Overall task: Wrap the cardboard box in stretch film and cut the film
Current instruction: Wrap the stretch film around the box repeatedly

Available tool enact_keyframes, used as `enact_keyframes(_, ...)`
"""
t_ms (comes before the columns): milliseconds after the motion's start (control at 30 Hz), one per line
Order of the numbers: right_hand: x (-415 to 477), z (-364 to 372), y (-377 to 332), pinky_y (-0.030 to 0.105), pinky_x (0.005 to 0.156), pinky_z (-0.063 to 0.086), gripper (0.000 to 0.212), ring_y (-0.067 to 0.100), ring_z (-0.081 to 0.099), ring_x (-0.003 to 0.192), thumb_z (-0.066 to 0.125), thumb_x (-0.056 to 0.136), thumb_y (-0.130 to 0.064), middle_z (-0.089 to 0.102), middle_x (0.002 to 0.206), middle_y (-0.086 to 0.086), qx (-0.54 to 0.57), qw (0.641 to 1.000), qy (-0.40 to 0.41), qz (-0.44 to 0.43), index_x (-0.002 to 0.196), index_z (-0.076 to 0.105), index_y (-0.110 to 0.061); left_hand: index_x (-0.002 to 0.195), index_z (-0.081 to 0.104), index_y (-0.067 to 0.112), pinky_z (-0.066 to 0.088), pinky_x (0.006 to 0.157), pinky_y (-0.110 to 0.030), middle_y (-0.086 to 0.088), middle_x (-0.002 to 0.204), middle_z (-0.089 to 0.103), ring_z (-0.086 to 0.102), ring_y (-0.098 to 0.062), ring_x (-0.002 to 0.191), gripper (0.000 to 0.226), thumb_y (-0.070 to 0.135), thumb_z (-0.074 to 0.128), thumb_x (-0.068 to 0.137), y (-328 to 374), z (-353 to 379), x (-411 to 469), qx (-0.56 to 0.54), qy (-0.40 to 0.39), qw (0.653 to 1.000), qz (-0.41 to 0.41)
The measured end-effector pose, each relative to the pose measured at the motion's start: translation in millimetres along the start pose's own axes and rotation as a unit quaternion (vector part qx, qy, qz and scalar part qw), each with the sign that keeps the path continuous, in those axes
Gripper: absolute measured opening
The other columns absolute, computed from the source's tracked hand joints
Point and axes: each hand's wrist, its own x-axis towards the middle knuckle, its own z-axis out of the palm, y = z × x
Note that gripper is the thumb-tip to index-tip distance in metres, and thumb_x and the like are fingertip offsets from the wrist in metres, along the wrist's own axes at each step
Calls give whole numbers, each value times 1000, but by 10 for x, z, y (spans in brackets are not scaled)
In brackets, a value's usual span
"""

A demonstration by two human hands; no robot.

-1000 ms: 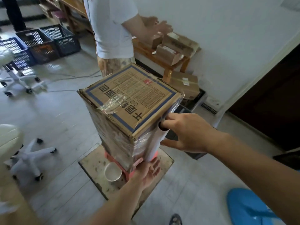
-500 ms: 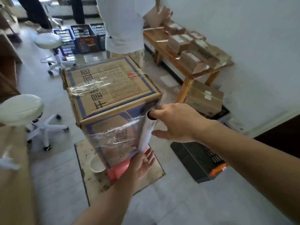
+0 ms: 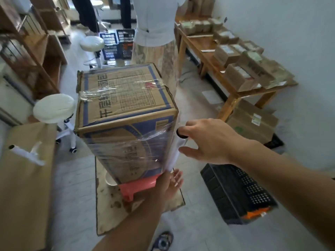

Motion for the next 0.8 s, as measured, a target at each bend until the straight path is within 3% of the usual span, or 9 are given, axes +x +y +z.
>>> enact_keyframes(233, 216, 34, 338, 25, 60, 39, 40, 10, 51, 75, 55, 90, -54, 60, 98, -9, 11, 999, -6, -49, 120, 55, -29, 91, 50, 12, 34, 103, -43, -9, 100, 56, 56, -24, 97, 27, -1, 28, 100, -46, 299, 127, -20, 13, 999, 42)
enact_keyframes(400, 391, 39, 575, 24, 60, 47, 39, 11, 61, 79, 59, 87, -55, 64, 99, -10, 22, 995, 1, -95, 119, 59, -32, 109, 53, 11, 39, 99, -46, -15, 109, 56, 56, -29, 107, 46, -17, 25, 83, -78, 412, 232, -47, 15, 997, 61)
enact_keyframes(600, 545, 50, 828, 26, 61, 49, 43, 11, 61, 80, 60, 86, -53, 64, 102, -10, 48, 989, -1, -142, 125, 58, -33, 92, 55, 7, 43, 94, -44, -14, 115, 57, 56, -28, 110, 20, -2, 38, 95, -84, 501, 414, -68, 32, 992, 99)
enact_keyframes(733, 618, 126, 959, 31, 63, 54, 44, 14, 62, 82, 62, 87, -50, 64, 103, -7, 67, 979, -4, -193, 126, 56, -30, 87, 56, 7, 46, 88, -43, -14, 108, 61, 59, -29, 107, 27, -6, 32, 91, -98, 540, 585, -117, 61, 982, 137)
enact_keyframes(800, 654, 170, 1035, 24, 56, 45, 45, 14, 60, 79, 64, 87, -47, 65, 102, -6, 74, 973, -4, -218, 126, 56, -27, 90, 55, 4, 48, 83, -41, -13, 107, 60, 60, -28, 105, 34, -14, 29, 77, -81, 590, 649, -135, 81, 976, 148)
